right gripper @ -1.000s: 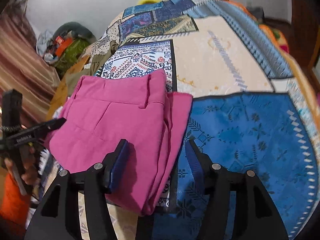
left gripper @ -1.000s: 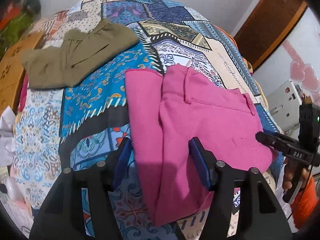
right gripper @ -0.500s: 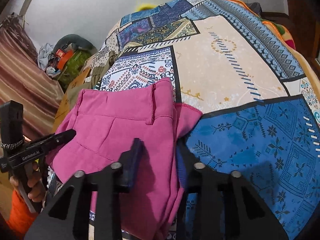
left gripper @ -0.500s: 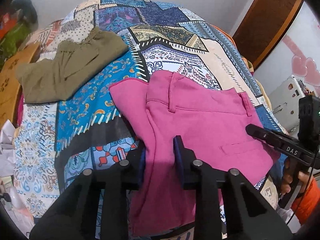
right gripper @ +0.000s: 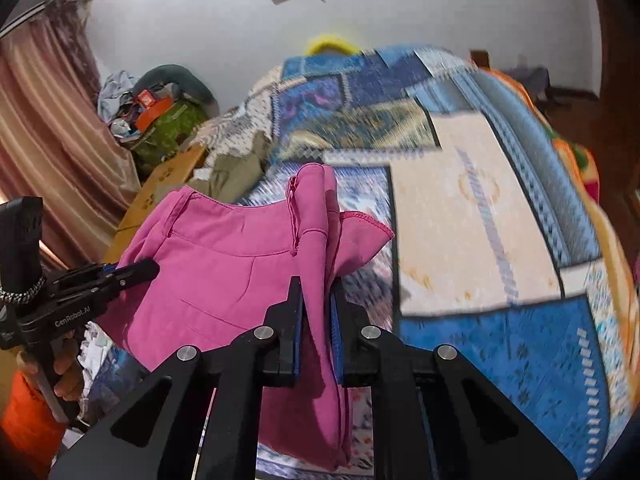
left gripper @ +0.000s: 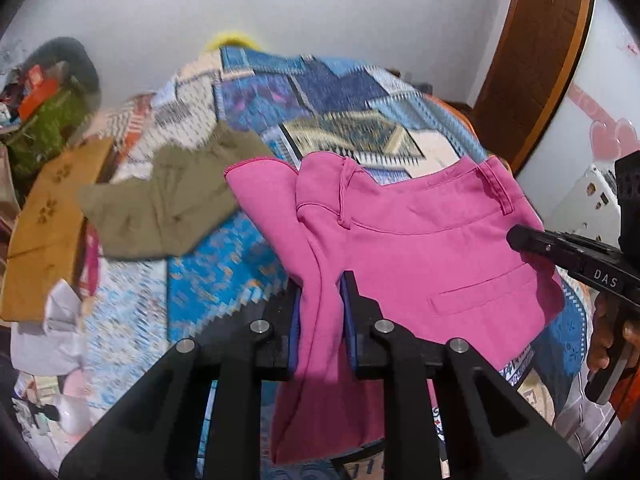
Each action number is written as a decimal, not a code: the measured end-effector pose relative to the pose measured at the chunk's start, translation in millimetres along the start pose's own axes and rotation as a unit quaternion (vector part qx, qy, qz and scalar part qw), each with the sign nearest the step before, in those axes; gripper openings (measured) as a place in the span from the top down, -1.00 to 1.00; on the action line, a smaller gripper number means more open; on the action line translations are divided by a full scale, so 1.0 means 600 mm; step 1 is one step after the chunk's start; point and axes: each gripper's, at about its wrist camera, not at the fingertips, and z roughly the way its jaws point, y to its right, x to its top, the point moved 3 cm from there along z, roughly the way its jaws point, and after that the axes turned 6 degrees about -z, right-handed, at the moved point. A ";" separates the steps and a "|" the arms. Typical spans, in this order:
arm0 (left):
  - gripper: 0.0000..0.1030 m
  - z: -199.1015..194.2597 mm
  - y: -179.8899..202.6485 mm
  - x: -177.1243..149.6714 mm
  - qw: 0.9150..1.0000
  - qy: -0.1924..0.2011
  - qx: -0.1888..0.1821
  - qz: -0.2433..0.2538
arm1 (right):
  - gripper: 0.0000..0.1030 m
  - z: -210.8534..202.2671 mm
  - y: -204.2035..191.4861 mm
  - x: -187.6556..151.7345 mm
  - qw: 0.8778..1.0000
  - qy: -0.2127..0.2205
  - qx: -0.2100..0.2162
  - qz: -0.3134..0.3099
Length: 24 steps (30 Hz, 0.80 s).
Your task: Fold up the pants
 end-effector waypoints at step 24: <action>0.64 -0.009 -0.289 0.173 0.988 0.078 0.107 -0.077 | 0.80 0.189 -0.207 0.240 0.992 0.040 0.036 -0.111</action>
